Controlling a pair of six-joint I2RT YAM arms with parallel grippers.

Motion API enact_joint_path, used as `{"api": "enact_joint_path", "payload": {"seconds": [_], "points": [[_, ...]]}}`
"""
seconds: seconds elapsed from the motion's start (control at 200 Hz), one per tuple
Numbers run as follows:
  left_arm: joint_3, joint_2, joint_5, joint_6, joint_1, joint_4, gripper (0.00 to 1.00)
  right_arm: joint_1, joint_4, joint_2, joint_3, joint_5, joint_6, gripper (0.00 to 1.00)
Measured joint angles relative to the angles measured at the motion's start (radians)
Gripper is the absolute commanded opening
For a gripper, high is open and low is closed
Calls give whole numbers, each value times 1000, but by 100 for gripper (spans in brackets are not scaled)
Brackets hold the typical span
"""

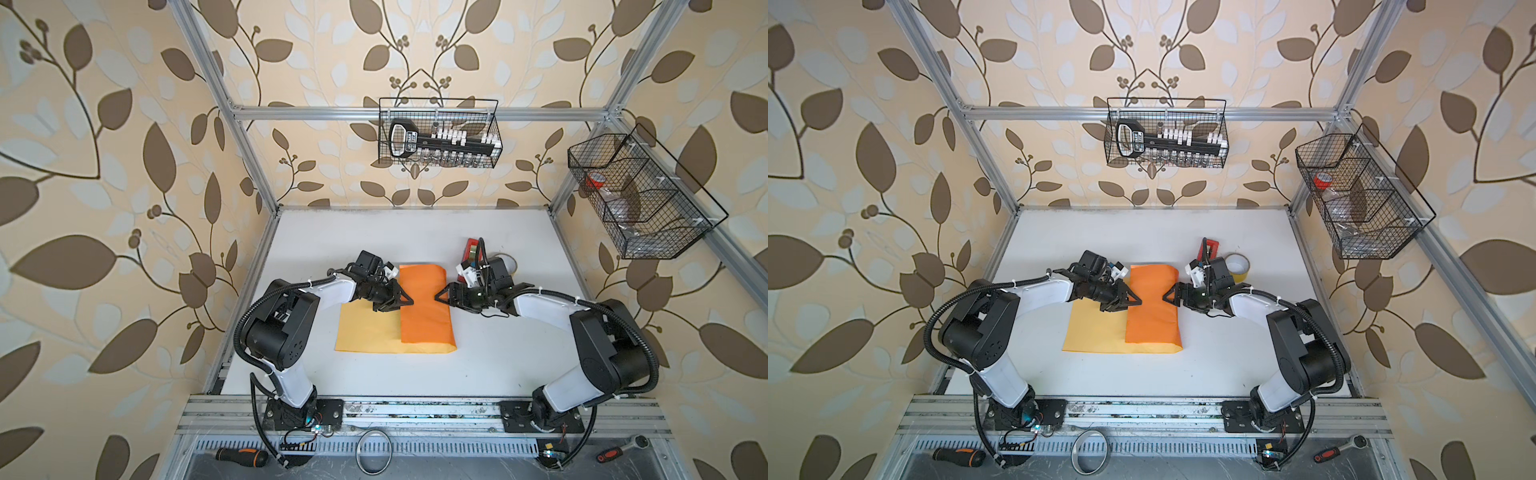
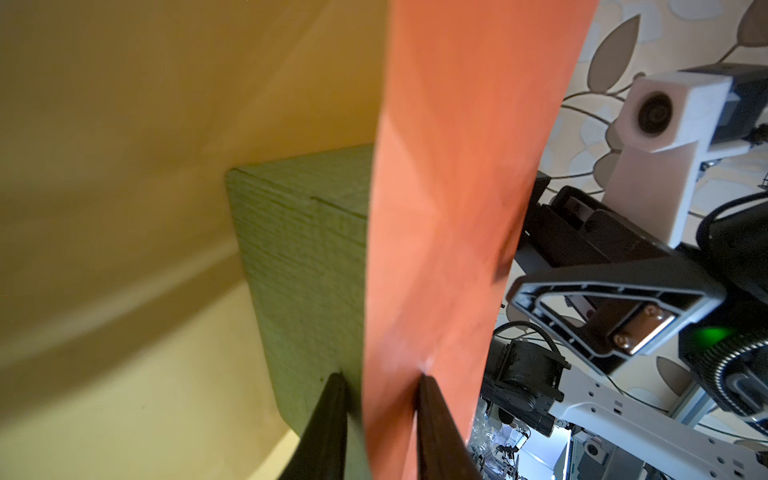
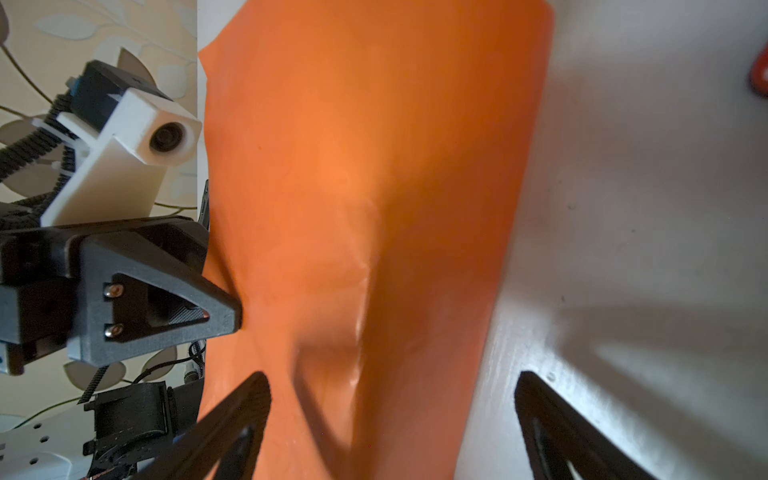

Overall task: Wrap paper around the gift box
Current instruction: 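Release the flap with the left gripper and draw it back toward the robot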

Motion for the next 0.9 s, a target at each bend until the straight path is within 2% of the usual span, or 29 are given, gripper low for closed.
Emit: {"api": "enact_joint_path", "payload": {"seconds": [0.155,0.41,0.61,0.715,0.9], "points": [[0,0,0,0,0,0,26,-3,12,34,-2,-12,-10,89],[23,3,-52,12,-1,-59,61,-3,77,22,-40,-11,-26,87],[42,-43,-133,27,18,-169,71,-3,124,14,-67,-4,-29,87],[3,-166,-176,29,93,-208,74,-3,138,14,-72,-6,-28,86],[-137,-414,-243,43,331,-288,83,-3,154,14,-77,-9,-28,86]]}}
